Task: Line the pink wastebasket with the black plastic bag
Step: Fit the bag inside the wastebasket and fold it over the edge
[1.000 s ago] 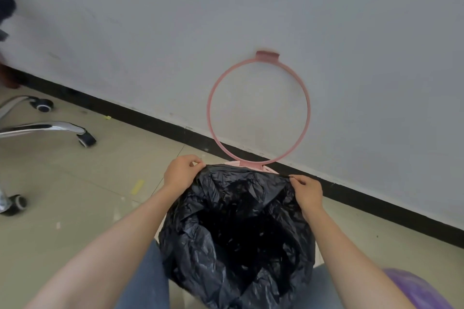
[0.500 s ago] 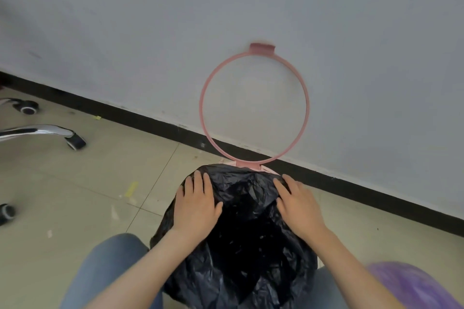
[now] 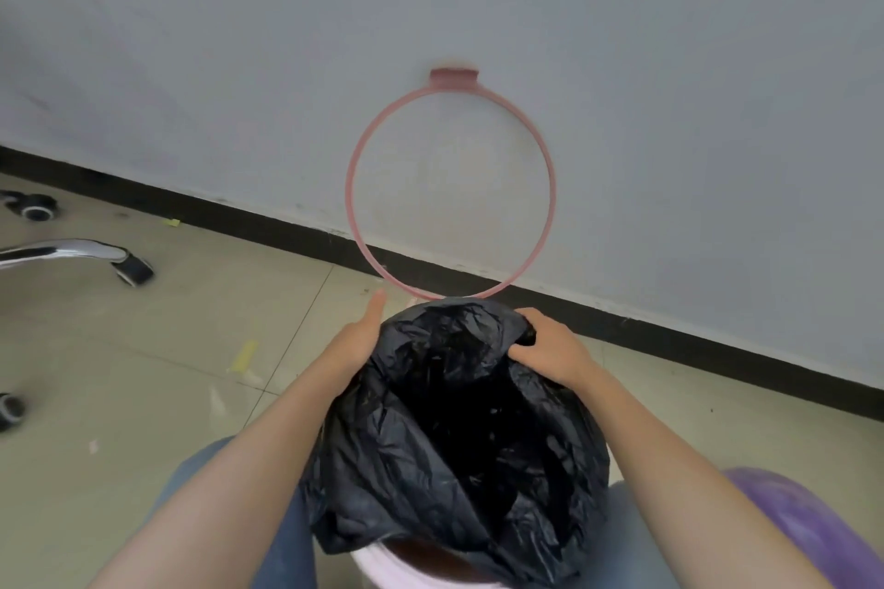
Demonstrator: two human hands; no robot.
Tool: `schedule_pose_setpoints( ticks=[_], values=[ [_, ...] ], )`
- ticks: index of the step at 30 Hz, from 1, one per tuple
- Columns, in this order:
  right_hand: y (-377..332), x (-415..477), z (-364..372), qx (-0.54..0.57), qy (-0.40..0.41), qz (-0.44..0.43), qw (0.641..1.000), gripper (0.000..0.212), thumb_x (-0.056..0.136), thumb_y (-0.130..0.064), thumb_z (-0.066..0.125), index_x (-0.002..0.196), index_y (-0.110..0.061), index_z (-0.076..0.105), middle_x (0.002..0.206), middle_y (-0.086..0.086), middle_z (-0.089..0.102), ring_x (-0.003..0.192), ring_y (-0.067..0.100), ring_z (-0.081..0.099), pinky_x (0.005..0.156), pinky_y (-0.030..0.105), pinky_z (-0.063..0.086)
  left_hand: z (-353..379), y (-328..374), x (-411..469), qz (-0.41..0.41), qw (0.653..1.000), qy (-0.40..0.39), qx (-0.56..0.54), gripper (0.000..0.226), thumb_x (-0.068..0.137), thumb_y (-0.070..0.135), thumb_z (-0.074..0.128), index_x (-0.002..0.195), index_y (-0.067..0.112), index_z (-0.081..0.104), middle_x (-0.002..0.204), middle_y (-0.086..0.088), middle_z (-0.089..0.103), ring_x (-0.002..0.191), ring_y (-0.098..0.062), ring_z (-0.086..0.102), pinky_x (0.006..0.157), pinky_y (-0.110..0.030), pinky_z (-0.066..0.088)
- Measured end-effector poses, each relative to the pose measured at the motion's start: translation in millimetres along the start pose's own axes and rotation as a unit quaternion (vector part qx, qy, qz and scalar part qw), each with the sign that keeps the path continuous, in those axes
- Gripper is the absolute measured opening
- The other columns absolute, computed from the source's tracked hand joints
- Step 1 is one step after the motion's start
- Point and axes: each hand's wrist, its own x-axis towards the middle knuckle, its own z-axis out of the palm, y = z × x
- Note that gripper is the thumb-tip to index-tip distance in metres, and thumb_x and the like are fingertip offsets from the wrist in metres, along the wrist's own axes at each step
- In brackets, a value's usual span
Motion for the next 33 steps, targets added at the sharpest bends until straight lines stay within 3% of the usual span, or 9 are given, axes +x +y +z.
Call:
schedule_pose_setpoints(
  ticks=[2,4,7,10,15,23,27,29,33],
  values=[
    [1.2,-5.0,-5.1,0.074,-0.003,0.004,0.997,0.055,0.083,-0.011,0.053,0.135,-0.016,0.035,0.141,0.012,0.04,0.128,0.026,0.038,0.104,0.037,0.033,-6.1,-7.2,-5.0,-0.025,0.991,-0.044,-0.121,0.098,0.073,0.082,0.016,0.117,0.006,0.059,0.118,-0.018,0.063,0.109,-0.032,0.058,0.104,-0.044,0.043],
    [6.7,-20.4,-8.9,0.125,0.043,0.004,0.991,0.051,0.087,-0.004,0.044,0.136,-0.014,0.034,0.144,0.013,0.034,0.133,0.025,0.029,0.11,0.036,0.024,-9.2,-15.9,-15.0,0.0,0.987,0.015,-0.158,0.083,0.084,0.07,0.021,0.117,0.003,0.056,0.118,-0.019,0.061,0.106,-0.032,0.057,0.102,-0.045,0.043],
    [22.1,-49.2,-7.5,0.085,0.15,-0.013,0.985,0.038,0.095,-0.014,0.04,0.133,-0.011,0.039,0.141,0.013,0.039,0.132,0.024,0.032,0.106,0.031,0.023,-9.3,-38.1,-38.4,0.105,0.983,0.148,-0.032,0.065,0.086,0.056,0.037,0.132,0.01,0.042,0.136,-0.016,0.047,0.123,-0.031,0.045,0.107,-0.046,0.035],
    [33.2,-72.7,3.7,0.11,0.096,0.007,0.989,0.048,0.093,-0.02,0.048,0.137,-0.015,0.031,0.14,0.007,0.04,0.13,0.022,0.036,0.107,0.034,0.028,2.4,-59.5,-73.2,0.143,0.983,0.119,-0.012,0.065,0.086,0.04,0.055,0.139,0.014,0.028,0.14,-0.014,0.042,0.122,-0.029,0.045,0.103,-0.041,0.038],
    [36.9,-88.9,29.3,0.318,0.131,0.057,0.937,0.047,0.089,0.006,0.045,0.132,-0.013,0.04,0.124,0.003,0.05,0.11,0.017,0.048,0.08,0.009,0.042,30.1,-82.2,-102.2,0.134,0.961,0.088,-0.226,0.059,0.087,0.012,0.058,0.138,0.019,0.028,0.117,-0.003,0.051,0.105,-0.023,0.052,0.094,-0.038,0.044],
    [27.5,-51.4,33.5,0.381,0.191,0.092,0.9,0.04,0.09,0.0,0.046,0.129,-0.012,0.044,0.128,0.013,0.054,0.115,0.03,0.053,0.102,0.047,0.043,21.3,-65.1,-66.5,0.116,0.927,0.103,-0.342,0.043,0.088,0.028,0.057,0.128,0.014,0.045,0.124,-0.011,0.057,0.107,-0.029,0.057,0.092,-0.042,0.048],
    [12.7,-25.1,32.4,0.356,0.215,0.103,0.904,0.044,0.09,-0.003,0.045,0.133,-0.01,0.038,0.131,0.016,0.051,0.116,0.03,0.049,0.1,0.038,0.04,10.5,-54.6,-52.4,0.149,0.945,0.114,-0.267,0.06,0.089,0.041,0.05,0.14,0.021,0.028,0.144,-0.006,0.04,0.128,-0.027,0.043,0.108,-0.047,0.038],
    [8.6,-28.2,33.4,0.229,0.263,0.09,0.933,0.047,0.09,-0.011,0.05,0.134,-0.006,0.035,0.134,0.021,0.045,0.123,0.034,0.041,0.103,0.039,0.034,4.1,-57.2,-55.4,0.207,0.951,0.126,-0.193,0.07,0.089,0.039,0.051,0.145,0.021,0.013,0.152,-0.001,0.026,0.136,-0.021,0.031,0.113,-0.041,0.03],
    [5.4,-73.2,54.8,-0.067,0.392,-0.173,0.901,0.041,0.082,-0.036,0.047,0.113,-0.009,0.054,0.12,0.023,0.058,0.116,0.035,0.044,0.097,0.044,0.037,-8.8,-82.0,-68.3,0.373,0.897,0.155,0.178,0.101,0.07,0.063,0.055,0.146,0.022,0.003,0.155,-0.001,0.006,0.143,-0.019,0.007,0.116,-0.037,0.014]
  ],
)
